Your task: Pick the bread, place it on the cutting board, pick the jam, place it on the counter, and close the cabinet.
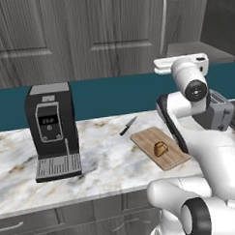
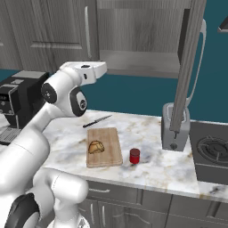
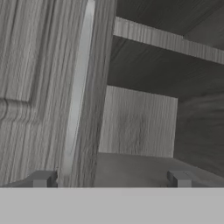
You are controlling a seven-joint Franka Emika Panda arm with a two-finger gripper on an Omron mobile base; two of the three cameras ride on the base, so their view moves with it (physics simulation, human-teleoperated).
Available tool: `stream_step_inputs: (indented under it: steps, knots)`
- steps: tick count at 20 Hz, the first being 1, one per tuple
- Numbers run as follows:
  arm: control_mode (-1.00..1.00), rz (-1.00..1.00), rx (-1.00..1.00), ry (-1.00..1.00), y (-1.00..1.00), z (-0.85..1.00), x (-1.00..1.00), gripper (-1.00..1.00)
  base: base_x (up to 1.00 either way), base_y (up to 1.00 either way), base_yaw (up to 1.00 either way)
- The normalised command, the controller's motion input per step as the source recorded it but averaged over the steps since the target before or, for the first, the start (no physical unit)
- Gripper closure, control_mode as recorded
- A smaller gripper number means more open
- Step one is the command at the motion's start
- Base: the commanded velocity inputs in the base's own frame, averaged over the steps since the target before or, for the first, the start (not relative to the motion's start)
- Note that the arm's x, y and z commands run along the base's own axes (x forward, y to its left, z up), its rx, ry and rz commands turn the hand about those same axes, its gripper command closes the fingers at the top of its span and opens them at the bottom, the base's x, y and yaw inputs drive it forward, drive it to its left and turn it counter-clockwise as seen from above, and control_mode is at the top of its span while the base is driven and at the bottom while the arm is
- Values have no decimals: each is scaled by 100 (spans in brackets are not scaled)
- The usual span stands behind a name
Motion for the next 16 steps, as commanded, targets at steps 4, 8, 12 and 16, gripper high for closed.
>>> stream_step_inputs:
  steps: [4,8,12,16]
  knots:
    - [-100,0,0,0,-12,40,-41,-100,0,0,0]
    - [-100,0,0,0,-14,40,-56,-100,0,0,0]
    - [-100,0,0,0,-15,37,-58,-100,0,0,0]
    - [-100,0,1,0,-15,36,-55,-100,0,0,0]
